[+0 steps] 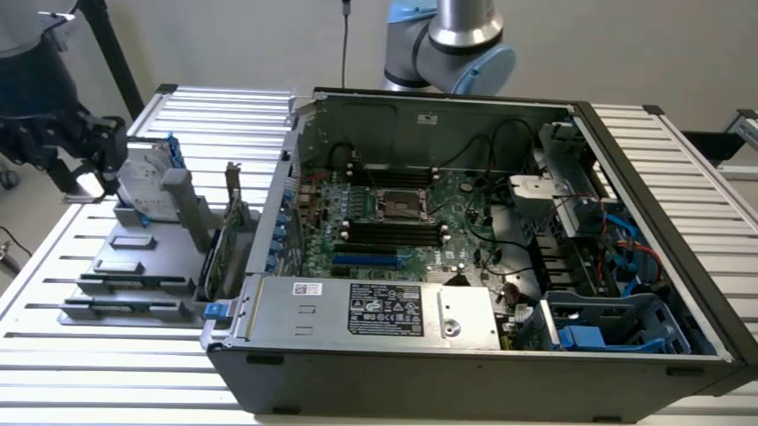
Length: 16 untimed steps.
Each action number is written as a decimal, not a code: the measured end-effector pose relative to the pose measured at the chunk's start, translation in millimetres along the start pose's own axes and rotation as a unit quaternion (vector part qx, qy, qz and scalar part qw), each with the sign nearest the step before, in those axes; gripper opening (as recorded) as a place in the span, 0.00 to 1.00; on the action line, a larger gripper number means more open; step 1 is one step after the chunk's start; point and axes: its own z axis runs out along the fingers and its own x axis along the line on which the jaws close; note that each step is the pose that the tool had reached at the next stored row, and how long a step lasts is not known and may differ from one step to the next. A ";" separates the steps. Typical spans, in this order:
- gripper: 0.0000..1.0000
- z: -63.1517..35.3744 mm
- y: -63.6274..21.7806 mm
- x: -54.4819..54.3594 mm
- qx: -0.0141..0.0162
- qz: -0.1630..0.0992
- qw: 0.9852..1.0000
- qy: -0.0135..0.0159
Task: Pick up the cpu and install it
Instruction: 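Pick up the cpu and move it towards the insertion slot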
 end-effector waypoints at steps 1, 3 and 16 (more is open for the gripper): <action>0.55 -4.8 0.2 -4.5 0.000 0.000 1.000 0.000; 0.55 -14.2 0.7 -13.0 0.000 0.000 1.000 0.000; 0.55 -62.9 3.4 -70.1 0.000 0.000 1.000 0.002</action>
